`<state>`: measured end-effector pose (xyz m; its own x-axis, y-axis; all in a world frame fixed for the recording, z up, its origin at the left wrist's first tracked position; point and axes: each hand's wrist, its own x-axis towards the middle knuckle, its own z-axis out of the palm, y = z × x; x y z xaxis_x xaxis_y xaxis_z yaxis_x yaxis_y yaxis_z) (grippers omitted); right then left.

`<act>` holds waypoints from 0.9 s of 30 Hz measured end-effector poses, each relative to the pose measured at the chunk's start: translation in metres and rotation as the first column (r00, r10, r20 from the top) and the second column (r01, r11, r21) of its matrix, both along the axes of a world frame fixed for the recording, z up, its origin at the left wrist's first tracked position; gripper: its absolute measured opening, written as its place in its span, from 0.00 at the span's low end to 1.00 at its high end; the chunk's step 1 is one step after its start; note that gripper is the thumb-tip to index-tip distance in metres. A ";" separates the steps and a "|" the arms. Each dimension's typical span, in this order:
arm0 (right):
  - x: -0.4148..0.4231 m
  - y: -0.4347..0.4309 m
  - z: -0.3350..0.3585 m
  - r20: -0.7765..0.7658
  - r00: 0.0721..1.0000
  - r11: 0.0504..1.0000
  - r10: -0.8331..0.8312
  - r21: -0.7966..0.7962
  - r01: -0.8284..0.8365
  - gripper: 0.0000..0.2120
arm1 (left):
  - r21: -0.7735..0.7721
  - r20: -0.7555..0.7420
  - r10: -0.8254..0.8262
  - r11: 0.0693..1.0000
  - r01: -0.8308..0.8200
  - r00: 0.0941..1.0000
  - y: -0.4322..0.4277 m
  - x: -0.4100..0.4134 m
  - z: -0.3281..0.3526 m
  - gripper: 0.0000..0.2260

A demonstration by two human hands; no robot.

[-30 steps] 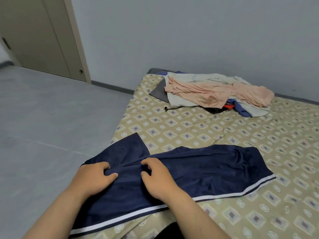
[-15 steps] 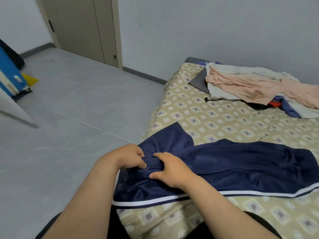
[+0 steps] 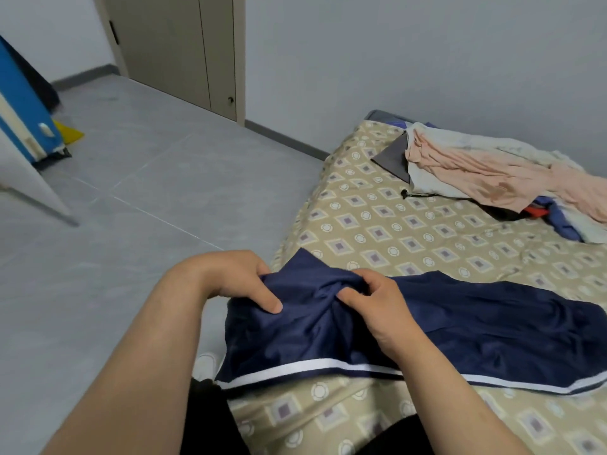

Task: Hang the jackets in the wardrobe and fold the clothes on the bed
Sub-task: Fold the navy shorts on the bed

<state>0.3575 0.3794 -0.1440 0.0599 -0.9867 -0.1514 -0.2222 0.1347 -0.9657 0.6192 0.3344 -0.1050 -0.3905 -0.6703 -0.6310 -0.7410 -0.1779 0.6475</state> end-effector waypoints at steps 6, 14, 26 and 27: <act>-0.019 -0.015 -0.002 0.188 0.950 0.969 -0.248 0.042 0.244 0.08 | 0.016 -0.018 0.155 0.988 -0.154 0.988 0.012 0.037 -0.003 0.07; -0.013 -0.019 -0.020 -0.338 0.852 0.916 -0.400 -0.184 0.356 0.11 | -0.493 0.148 0.617 0.724 -0.484 0.773 -0.009 0.044 -0.067 0.03; -0.008 -0.014 -0.036 -0.625 0.781 0.999 0.005 -0.036 -0.035 0.25 | 0.210 0.214 0.420 0.862 -0.461 0.882 0.014 -0.029 -0.074 0.32; -0.007 -0.014 -0.039 -0.646 0.761 0.997 0.069 0.016 -0.077 0.28 | 0.299 0.230 0.440 0.817 -0.493 0.868 0.019 -0.034 -0.073 0.34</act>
<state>0.3507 0.3655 -0.1827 0.0242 -0.9852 -0.1700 -0.8019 0.0824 -0.5918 0.5854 0.3539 -0.1778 0.0270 -0.4838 -0.8748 -0.5914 -0.7132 0.3762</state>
